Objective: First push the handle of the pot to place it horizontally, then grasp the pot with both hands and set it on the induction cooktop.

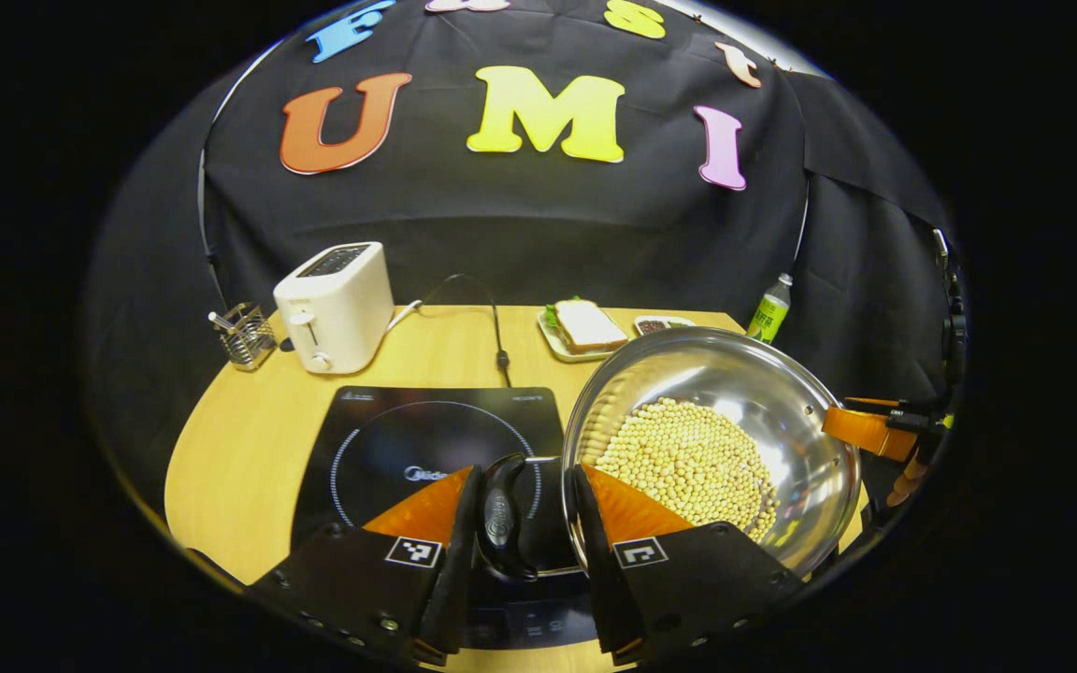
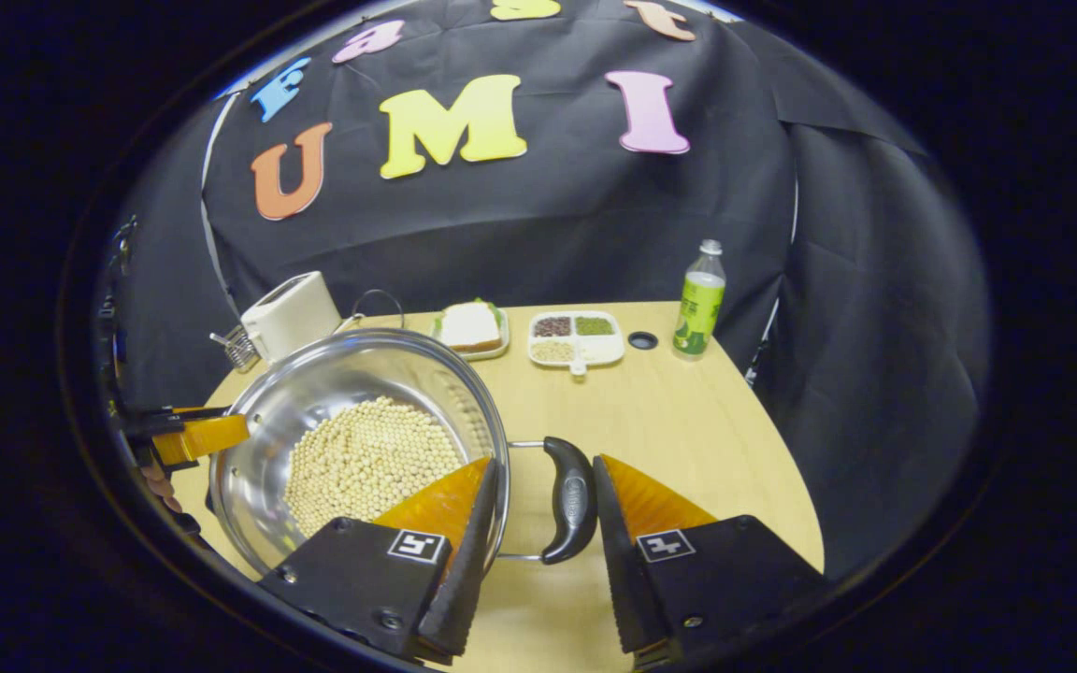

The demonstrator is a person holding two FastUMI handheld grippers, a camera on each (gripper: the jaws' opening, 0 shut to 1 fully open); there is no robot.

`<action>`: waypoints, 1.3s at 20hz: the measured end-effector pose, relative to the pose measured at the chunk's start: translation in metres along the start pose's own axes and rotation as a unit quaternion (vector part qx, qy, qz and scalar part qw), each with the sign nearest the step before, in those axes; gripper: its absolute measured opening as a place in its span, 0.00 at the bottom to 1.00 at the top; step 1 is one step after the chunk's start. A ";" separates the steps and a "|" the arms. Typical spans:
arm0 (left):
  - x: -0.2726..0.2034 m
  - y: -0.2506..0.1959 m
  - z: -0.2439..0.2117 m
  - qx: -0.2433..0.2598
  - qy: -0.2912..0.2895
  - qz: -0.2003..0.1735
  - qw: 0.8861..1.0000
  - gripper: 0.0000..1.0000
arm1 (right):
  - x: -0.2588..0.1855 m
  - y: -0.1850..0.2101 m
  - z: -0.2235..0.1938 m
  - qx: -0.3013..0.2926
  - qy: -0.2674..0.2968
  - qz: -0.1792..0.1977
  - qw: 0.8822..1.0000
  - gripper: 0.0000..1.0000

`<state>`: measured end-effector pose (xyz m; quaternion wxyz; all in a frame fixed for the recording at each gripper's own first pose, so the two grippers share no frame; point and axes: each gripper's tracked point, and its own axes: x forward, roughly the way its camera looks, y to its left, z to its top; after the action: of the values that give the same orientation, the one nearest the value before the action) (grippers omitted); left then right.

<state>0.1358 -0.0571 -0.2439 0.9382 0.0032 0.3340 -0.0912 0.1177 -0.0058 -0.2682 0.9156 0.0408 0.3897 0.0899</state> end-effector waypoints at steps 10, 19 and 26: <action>0.000 0.146 -0.010 -0.020 0.005 0.066 0.998 0.52 | 0.063 0.145 -0.007 -0.015 0.029 0.057 0.998 0.61; 0.036 0.201 -0.013 -0.041 0.007 0.062 0.997 0.52 | 0.110 0.193 0.006 -0.033 0.016 0.057 0.998 0.60; 0.051 0.205 -0.006 -0.038 -0.016 0.055 0.998 0.52 | 0.125 0.192 0.008 -0.029 0.005 0.061 0.998 0.59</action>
<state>0.2066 0.1361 -0.2919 0.9466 -0.0153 0.3210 -0.0264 0.1828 0.2068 -0.3228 0.9075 0.0377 0.3880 0.1566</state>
